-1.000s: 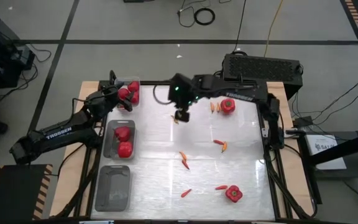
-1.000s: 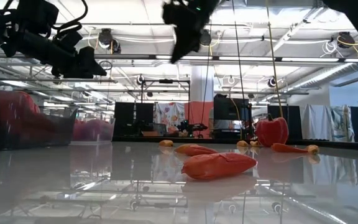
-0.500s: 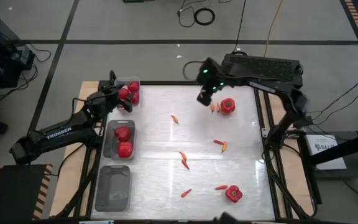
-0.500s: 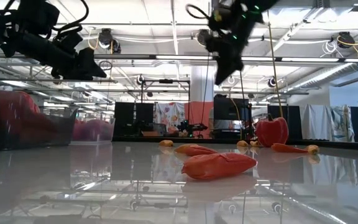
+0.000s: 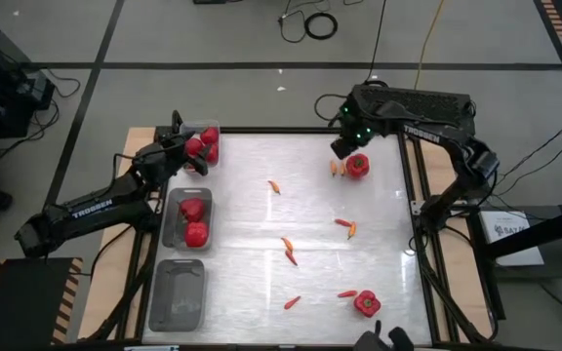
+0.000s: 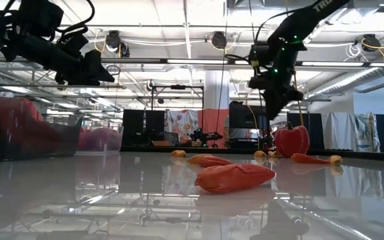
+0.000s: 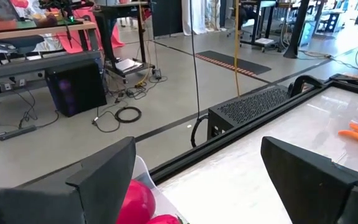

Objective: Sort produce into baskets
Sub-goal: Put the bell pepper into the top gray bin

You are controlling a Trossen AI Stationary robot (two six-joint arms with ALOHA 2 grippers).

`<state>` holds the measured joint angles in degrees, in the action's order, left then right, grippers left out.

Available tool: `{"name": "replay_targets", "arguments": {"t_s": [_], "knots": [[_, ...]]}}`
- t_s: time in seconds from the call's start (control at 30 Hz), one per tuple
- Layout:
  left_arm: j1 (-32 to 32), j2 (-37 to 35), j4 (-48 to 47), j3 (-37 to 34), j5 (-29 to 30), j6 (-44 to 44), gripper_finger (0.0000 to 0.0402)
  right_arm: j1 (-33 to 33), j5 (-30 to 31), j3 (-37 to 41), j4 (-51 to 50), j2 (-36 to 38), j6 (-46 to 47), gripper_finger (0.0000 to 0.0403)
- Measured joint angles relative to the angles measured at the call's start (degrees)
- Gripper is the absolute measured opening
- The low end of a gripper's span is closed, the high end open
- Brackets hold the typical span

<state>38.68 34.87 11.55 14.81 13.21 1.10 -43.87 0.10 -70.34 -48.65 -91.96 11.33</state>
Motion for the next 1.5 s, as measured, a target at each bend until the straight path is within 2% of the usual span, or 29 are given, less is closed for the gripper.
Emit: {"name": "replay_targets", "arguments": {"t_s": [0.2,0.33,0.5,0.87,1.23,1.5], "knots": [[0.0,0.0,0.9,0.0,0.0,-0.2,0.0352,2.9,0.6,0.1,-4.0,0.7,0.4,0.0054],[0.0,0.0,1.2,0.0,0.0,-0.1,0.0352,6.1,7.5,0.1,-7.8,2.3,6.2,0.0054],[0.0,0.0,1.3,0.0,0.0,-0.1,0.0352,9.8,14.9,0.1,-12.0,2.6,20.1,0.0054],[0.0,0.0,1.2,0.0,-1.1,0.1,0.0352,13.9,15.1,0.1,-10.0,2.2,33.1,0.005],[0.0,0.0,1.2,0.0,-2.7,0.0,0.0352,13.9,21.0,4.4,-9.9,2.2,35.8,0.0042],[0.0,0.0,1.2,0.0,-3.9,0.0,0.0352,13.9,21.0,5.8,-9.7,2.2,36.2,0.0085]]}}
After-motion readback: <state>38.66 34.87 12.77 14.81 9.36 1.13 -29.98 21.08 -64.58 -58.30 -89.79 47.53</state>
